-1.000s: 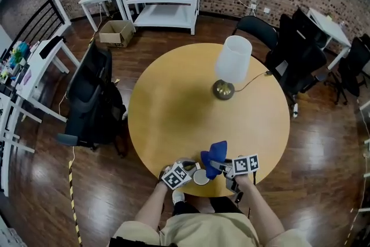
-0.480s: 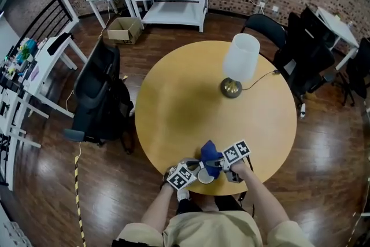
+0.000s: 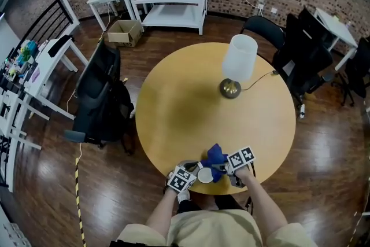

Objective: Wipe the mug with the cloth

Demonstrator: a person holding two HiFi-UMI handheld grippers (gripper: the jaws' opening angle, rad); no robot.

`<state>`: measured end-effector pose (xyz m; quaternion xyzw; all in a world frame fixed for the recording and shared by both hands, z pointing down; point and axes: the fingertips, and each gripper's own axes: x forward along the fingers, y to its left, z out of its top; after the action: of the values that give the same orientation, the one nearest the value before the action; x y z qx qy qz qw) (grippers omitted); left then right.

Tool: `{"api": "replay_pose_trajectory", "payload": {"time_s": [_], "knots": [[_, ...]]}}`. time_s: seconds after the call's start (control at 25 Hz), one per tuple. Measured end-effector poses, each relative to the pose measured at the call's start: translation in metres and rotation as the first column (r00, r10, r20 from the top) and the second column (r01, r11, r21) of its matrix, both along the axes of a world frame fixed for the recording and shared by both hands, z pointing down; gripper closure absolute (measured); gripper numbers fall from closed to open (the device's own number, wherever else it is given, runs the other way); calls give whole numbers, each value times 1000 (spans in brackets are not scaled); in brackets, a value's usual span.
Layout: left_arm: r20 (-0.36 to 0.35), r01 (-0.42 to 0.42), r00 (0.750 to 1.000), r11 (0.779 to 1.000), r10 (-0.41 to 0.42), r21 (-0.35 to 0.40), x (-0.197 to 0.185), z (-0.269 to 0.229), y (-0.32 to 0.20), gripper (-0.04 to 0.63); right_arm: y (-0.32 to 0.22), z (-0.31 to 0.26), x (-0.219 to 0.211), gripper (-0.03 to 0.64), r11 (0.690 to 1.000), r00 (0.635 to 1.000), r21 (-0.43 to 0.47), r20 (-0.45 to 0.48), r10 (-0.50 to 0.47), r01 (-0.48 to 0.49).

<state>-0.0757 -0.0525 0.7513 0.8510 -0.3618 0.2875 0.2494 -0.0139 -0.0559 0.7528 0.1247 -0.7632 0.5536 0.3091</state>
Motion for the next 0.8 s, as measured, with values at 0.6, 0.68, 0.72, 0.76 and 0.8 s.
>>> {"api": "replay_pose_trajectory", "payload": {"time_s": [0.6,0.68,0.72,0.76,0.8], "knots": [[13,471,882,882,-471,-10,-37,-3,-8,580,4,-2,16,491,973,975,59,23,222,-223],[16,517,856,856,-516,-16,-38,-3,-5,580,-1,-5,18,492,963,966,73,13,259,-259],[14,548,836,836,-548,-24,-40,-3,-4,580,-3,-6,17,492,957,961,86,7,278,-277],[10,585,811,810,-585,-37,-42,-3,-2,580,-7,-8,16,492,949,954,102,4,300,-299],[4,625,780,778,-626,-56,-44,-2,0,580,-11,-9,15,492,939,945,117,5,326,-324]]}}
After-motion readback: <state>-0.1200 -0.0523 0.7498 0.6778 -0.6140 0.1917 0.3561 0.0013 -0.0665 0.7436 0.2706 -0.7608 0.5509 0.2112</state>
